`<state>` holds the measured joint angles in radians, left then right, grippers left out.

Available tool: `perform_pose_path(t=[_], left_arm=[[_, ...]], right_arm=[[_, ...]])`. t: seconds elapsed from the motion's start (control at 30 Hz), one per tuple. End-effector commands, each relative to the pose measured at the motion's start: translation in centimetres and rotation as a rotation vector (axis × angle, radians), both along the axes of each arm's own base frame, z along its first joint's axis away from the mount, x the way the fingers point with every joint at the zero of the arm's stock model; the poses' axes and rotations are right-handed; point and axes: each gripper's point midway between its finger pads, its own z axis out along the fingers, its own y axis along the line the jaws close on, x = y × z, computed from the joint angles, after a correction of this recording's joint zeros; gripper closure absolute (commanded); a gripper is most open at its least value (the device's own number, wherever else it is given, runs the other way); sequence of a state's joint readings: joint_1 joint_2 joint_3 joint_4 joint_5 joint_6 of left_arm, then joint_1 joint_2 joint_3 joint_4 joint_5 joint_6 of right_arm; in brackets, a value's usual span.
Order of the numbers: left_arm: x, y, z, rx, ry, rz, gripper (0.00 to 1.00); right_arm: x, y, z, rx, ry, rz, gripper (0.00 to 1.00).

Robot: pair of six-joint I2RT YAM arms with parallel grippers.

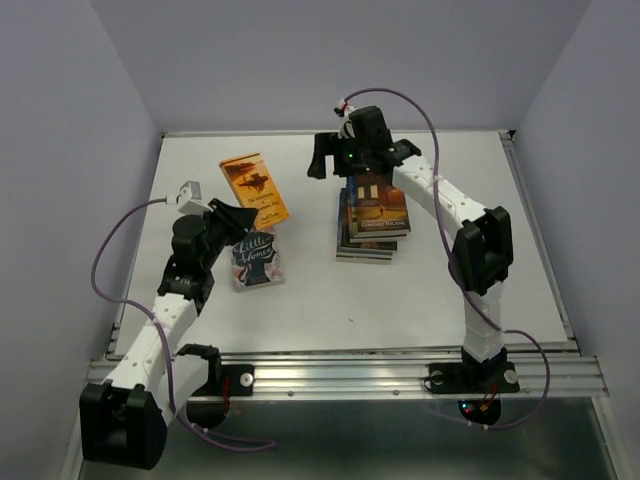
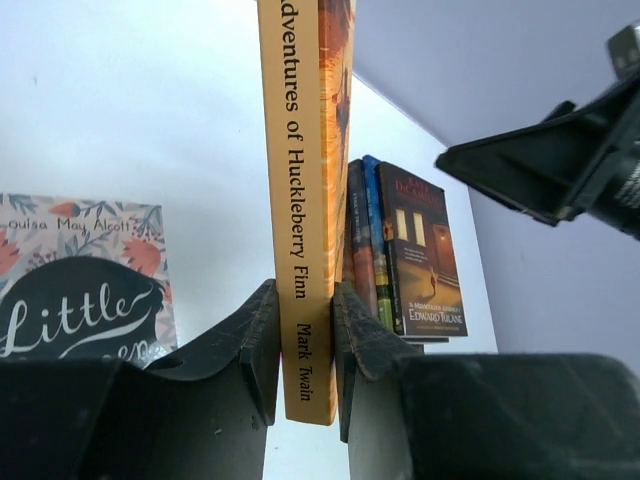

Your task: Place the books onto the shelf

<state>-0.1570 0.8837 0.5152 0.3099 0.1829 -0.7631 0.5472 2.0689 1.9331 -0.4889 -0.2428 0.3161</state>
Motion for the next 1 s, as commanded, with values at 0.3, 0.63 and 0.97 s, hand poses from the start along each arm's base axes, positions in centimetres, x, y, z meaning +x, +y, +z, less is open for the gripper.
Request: perform_pose_path(t=[0.3, 0.63, 0.97], left_arm=[[2.2, -8.5, 10.6, 0.082, -0.274, -0.320, 1.00], [2.9, -18.1, 12.2, 0.016, -0.309, -0.632, 1.00], [3.9, -23.0, 10.4, -0.076, -0.236, -0.747, 1.00]], right_arm=[[4.3, -20.6, 4.3, 0.035, -0.037, -0.526, 0.00], [0.8, -30.9, -7.3, -0.250, 0.143, -0.669, 0.00], [-0.4, -28.1, -11.6, -0.204, 0.240, -0.528, 0.00]])
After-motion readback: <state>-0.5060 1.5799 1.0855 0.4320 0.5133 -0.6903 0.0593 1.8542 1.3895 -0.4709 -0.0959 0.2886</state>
